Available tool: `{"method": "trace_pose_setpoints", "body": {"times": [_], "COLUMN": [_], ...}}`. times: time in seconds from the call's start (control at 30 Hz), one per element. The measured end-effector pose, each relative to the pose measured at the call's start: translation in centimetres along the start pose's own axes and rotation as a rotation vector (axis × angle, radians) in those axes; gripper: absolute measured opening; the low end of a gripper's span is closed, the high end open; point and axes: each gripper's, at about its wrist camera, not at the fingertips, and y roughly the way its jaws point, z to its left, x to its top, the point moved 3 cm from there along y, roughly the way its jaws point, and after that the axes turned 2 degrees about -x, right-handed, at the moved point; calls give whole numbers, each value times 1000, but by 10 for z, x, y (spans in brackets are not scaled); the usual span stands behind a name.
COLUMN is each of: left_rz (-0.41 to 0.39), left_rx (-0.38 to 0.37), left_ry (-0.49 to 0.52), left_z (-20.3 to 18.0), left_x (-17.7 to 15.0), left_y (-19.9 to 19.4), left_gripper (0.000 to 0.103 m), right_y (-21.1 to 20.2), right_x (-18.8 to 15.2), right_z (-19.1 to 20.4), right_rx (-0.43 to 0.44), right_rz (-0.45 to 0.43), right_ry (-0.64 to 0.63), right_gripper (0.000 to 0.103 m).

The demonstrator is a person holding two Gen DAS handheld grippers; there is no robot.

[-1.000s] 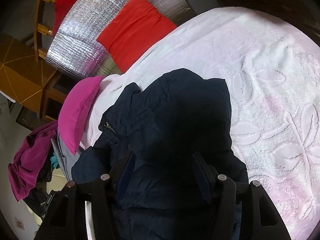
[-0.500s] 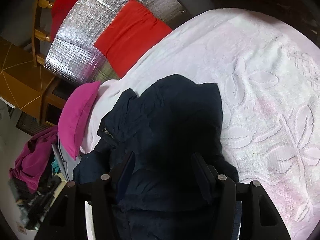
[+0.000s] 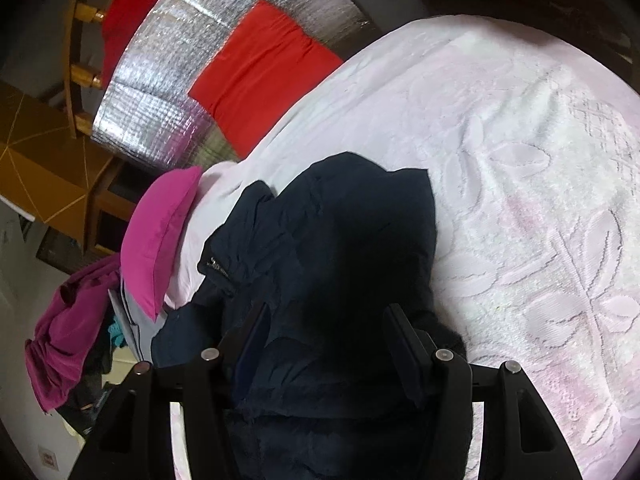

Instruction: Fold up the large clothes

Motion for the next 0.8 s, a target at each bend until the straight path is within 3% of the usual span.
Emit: {"method": "trace_pose_setpoints", "body": {"times": [0.17, 0.27, 0.4, 0.5, 0.57, 0.67, 0.77, 0.8], "left_rz": [10, -27, -66, -36, 3, 4, 19, 31], "left_rx": [-76, -108, -89, -28, -2, -36, -82, -93], "left_ry": [51, 95, 185, 251, 241, 175, 180, 199], "left_z": [-6, -16, -33, -41, -38, -31, -38, -44], "left_x": [-7, -7, -11, -16, -19, -18, -18, -21], "left_y": [20, 23, 18, 26, 35, 34, 29, 28], "left_gripper": [89, 88, 76, 76, 76, 75, 64, 51], "right_y": [9, 16, 21, 21, 20, 16, 13, 13], "right_x": [0, -1, -2, -2, -2, -2, 0, 1], "right_z": [3, 6, 9, 9, 8, 6, 1, 1], "right_rx": [-20, -28, -29, -29, -24, -25, -24, -24], "right_rz": [7, 15, 26, 28, 28, 21, 13, 11], "right_ry": [-4, -14, -23, -22, -18, -23, -6, -1], "right_gripper": [63, 63, 63, 63, 63, 63, 63, 63]}}
